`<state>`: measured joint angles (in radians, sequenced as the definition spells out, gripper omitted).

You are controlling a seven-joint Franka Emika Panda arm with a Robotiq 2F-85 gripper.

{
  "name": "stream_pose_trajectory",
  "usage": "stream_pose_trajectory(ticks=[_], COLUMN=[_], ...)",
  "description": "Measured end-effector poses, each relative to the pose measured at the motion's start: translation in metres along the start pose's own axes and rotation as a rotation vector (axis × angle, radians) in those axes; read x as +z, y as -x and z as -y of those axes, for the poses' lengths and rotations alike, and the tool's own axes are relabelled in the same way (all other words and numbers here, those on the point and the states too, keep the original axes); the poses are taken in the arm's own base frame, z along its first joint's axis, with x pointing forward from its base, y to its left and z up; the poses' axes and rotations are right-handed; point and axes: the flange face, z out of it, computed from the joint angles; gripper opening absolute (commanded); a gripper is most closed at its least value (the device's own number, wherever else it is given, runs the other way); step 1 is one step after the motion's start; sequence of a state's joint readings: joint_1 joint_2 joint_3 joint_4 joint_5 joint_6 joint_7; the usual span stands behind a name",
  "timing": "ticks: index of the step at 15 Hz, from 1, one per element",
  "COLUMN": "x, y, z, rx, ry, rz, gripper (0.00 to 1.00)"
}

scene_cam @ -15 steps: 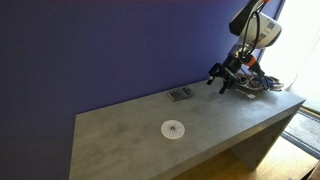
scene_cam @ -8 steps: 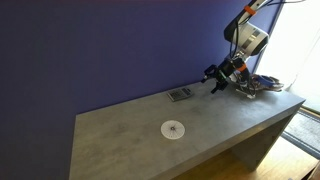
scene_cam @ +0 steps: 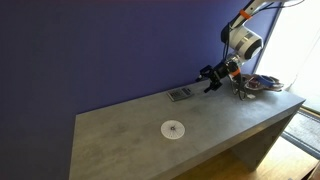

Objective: Put the calculator on the coaster

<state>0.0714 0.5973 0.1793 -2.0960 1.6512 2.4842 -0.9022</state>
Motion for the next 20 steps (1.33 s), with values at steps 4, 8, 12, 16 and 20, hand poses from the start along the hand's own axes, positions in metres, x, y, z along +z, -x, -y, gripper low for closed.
stream_pose_trajectory(ticks=[4, 8, 12, 16, 20], x=[0.013, 0.030, 0.046, 0.053, 0.055], y=[-0.017, -0.026, -0.030, -0.035, -0.040], z=[-0.007, -0.015, -0.013, -0.011, -0.015], rx=[-0.013, -0.044, -0.097, -0.120, -0.125], ry=[-0.068, -0.063, -0.021, 0.034, 0.076], rz=[-0.132, -0.176, -0.191, -0.211, -0.231], gripper=[0.98, 0.77, 0.61, 0.80, 0.51])
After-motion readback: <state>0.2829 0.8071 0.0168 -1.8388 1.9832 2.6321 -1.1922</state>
